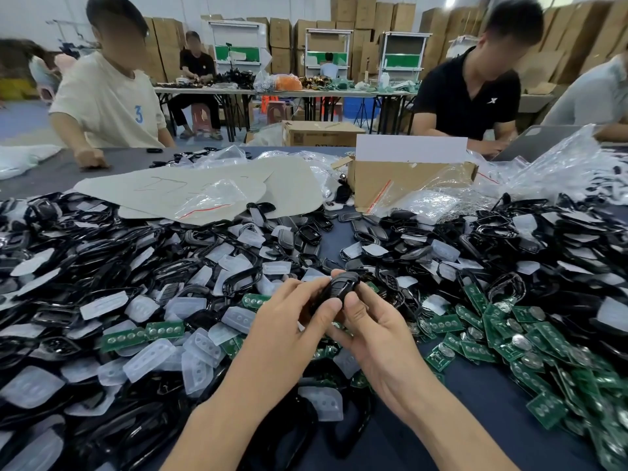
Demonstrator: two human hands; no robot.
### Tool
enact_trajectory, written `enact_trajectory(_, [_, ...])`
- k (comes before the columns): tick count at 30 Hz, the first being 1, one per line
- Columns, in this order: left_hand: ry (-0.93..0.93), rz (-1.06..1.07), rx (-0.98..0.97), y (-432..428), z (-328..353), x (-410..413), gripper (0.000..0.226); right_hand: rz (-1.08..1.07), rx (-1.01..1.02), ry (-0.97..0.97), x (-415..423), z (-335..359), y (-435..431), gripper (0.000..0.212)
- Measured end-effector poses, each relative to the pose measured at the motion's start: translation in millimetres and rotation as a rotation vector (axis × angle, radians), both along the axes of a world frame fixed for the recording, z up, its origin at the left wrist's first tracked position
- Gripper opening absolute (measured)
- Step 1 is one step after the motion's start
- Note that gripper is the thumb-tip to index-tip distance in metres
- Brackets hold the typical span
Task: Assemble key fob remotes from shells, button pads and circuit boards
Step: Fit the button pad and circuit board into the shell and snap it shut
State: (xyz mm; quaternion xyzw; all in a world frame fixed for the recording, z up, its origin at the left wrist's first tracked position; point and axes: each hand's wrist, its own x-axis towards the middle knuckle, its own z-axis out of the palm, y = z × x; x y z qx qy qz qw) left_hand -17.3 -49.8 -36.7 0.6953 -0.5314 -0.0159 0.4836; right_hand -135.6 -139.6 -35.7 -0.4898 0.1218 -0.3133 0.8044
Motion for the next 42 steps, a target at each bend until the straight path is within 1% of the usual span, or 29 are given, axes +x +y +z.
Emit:
enact_trajectory(1, [0.02, 0.0, -0.005, 0, 0, -1, 0.029, -0.007, 0.0, 0.006, 0, 0, 0, 0.024])
enact_trajectory(4, [0.049, -0.004, -0.014, -1, 1, -2, 0.029, -0.013, 0.018, 0.019, 0, 1, 1, 0.026])
enact_trajectory(9, [0.089, 0.002, -0.011, -2, -3, 1, 0.041, -0.013, 0.068, 0.001, 1, 0, 0, 0.029])
enact_trajectory(13, [0.16, -0.001, -0.023, -2, -3, 2, 0.03, -0.043, 0.115, 0.021, 1, 1, -1, 0.035])
enact_trajectory(19, [0.33, -0.067, 0.016, -2, -7, 8, 0.037, -0.104, 0.21, 0.053, 4, 0, -4, 0.029])
enact_trajectory(21, [0.333, -0.058, 0.013, -3, -9, 8, 0.037, -0.122, 0.238, 0.06, 4, -1, -5, 0.03])
enact_trajectory(23, [0.325, -0.051, 0.011, -5, -11, 6, 0.034, -0.144, 0.242, 0.094, 4, -4, -7, 0.024])
enact_trajectory(24, [0.309, -0.055, 0.014, -5, -11, 5, 0.037, -0.152, 0.236, 0.117, 4, -6, -8, 0.023])
enact_trajectory(27, [0.236, -0.068, 0.049, -5, -11, 5, 0.046, -0.155, 0.157, 0.184, 2, -9, -9, 0.028])
enact_trajectory(29, [0.228, -0.066, 0.066, -5, -12, 6, 0.043, -0.137, 0.125, 0.193, 1, -8, -10, 0.033])
enact_trajectory(31, [0.226, -0.044, 0.056, -5, -12, 9, 0.041, -0.09, 0.1, 0.178, 0, -6, -11, 0.032])
enact_trajectory(33, [0.186, -0.014, 0.043, -4, -13, 10, 0.04, -0.026, -0.007, 0.177, -1, -5, -9, 0.026])
enact_trajectory(36, [0.089, 0.0, 0.039, -4, -11, 10, 0.042, -0.014, -0.2, 0.263, -3, -5, -8, 0.033])
enact_trajectory(39, [0.026, -0.028, 0.027, -4, -10, 9, 0.046, -0.014, -0.312, 0.328, -9, -3, -10, 0.032])
enact_trajectory(42, [-0.03, -0.065, 0.03, -2, -10, 8, 0.049, -0.012, -0.373, 0.363, -12, -1, -12, 0.034])
